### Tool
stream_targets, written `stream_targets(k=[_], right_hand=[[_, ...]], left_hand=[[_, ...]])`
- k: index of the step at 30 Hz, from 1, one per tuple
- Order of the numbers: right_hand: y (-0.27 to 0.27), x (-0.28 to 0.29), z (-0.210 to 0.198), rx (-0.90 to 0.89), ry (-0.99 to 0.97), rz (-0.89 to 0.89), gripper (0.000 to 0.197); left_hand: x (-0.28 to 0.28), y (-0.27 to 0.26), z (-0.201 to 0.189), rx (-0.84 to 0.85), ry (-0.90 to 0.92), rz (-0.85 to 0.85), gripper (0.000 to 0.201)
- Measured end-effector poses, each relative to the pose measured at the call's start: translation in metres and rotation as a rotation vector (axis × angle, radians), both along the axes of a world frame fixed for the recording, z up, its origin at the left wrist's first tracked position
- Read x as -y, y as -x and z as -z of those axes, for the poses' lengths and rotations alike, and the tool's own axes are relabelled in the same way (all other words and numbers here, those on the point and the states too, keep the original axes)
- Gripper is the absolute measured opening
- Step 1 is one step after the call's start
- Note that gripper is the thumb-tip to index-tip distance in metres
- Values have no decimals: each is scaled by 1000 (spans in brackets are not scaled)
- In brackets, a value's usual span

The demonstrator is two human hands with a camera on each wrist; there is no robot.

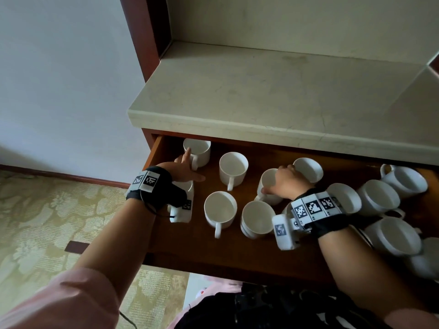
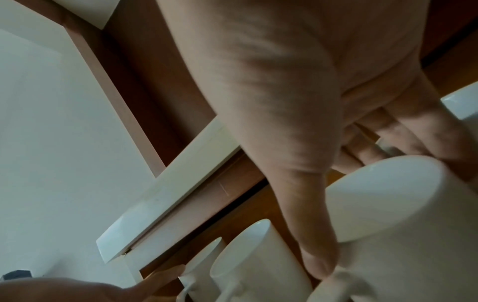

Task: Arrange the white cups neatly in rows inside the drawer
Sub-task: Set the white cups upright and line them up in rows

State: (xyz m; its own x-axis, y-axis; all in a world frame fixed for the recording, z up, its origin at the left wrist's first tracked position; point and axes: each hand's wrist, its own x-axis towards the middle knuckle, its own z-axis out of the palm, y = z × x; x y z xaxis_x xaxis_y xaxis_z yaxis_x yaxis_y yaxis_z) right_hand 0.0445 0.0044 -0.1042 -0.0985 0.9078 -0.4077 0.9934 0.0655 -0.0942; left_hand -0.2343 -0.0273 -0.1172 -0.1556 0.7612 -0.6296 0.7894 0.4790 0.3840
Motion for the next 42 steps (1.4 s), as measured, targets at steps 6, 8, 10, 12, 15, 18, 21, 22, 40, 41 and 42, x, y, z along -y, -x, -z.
stream_targets(k=[6,8,10,12,15,18,21,22,40,41,42], right_hand=[[-5,-2,6,-110,-41,-26,90],[-8,-4,6,-160,-38,-54,92],[-11,-7,7,-203,-50,-83,91],[-12,-8,9,-251,-59,-102,90],[-12,-12,14,-342,-71,-121,89],[-14,-16,19,-422,-76,-122,89],[-17,-17,23,-478,-88,-132,85],[-18,-17,25,-490,-88,-133,84],[-23,-5,-13,-552,-250,-224,63],[-21,-1,-20,-529,-239,-282,59],[-19,3,-26,-502,-202,-344,57]], left_hand=[[-3,4,10,25,-33,-40,111],[-5,4,13,33,-44,-52,113],[-5,4,14,36,-50,-55,113],[-6,4,15,46,-43,-55,113],[-6,3,16,57,-37,-58,111],[-6,2,16,63,-36,-57,111],[-6,2,16,53,-27,-47,112],[-6,2,16,44,-25,-43,113],[-5,2,19,-84,-29,-4,114],[-5,2,19,-88,-28,-1,115],[-6,2,18,-93,-27,2,115]])
